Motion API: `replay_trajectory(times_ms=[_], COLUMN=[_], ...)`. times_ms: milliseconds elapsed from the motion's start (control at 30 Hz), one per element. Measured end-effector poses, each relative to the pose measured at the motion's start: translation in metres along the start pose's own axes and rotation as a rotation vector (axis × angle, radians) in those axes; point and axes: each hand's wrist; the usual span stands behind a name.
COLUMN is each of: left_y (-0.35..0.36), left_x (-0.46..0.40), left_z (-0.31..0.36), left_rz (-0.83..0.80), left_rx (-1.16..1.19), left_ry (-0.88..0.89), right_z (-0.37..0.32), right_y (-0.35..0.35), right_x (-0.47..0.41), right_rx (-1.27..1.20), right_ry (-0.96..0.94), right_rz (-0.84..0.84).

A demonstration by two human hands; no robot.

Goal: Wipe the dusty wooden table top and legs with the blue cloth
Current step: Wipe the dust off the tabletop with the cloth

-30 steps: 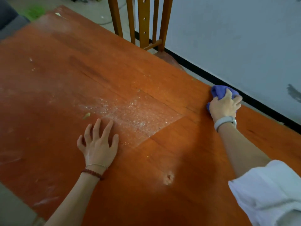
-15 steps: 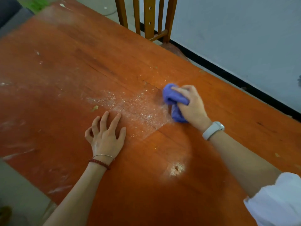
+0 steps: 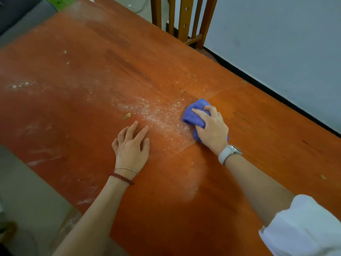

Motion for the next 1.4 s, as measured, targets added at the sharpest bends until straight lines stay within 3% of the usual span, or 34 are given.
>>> replay_trajectory(times_ms=[100, 267, 400, 600, 733, 900, 1167, 1400], left_y=[-0.012, -0.026, -0.029, -0.043, -0.055, -0.051, -0.016, 0.006], left_x=[0.023, 0.086, 0.116, 0.119, 0.127, 0.158, 0.206, 0.218], left_z=[-0.027, -0.094, -0.141, -0.178, -0.195, -0.222, -0.211, -0.152], left_rz=[0.078, 0.160, 0.113, 0.073, 0.094, 0.155, -0.005, -0.056], left_rx=[0.010, -0.015, -0.085, -0.104, -0.022, 0.124, 0.667, 1.078], left_ry=[0.024, -0.115, -0.198, -0.071, -0.014, -0.083, -0.435, -0.421], right_z=[-0.025, -0.081, -0.127, -0.201, -0.235, -0.245, -0.225, -0.186], right_y=[0.013, 0.039, 0.057, 0.088, 0.103, 0.111, 0.104, 0.081], right_x=[0.016, 0.057, 0.092, 0.153, 0.181, 0.203, 0.253, 0.294], right_rx=[-0.058, -0.113, -0.158, -0.222, -0.193, -0.183, -0.306, -0.552], right_ry=[-0.041, -0.126, -0.196, -0.349, -0.436, -0.617, -0.367, -0.156], right_rz=[-0.037, -0.105, -0.158, -0.297, -0.447, -0.733, -0.635, -0.522])
Point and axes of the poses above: each hand's wrist, its own x-axis away from the middle knuckle, its own y-axis out of the palm, z = x × y, and after that the axes turned 9 degrees about -z, right-handed
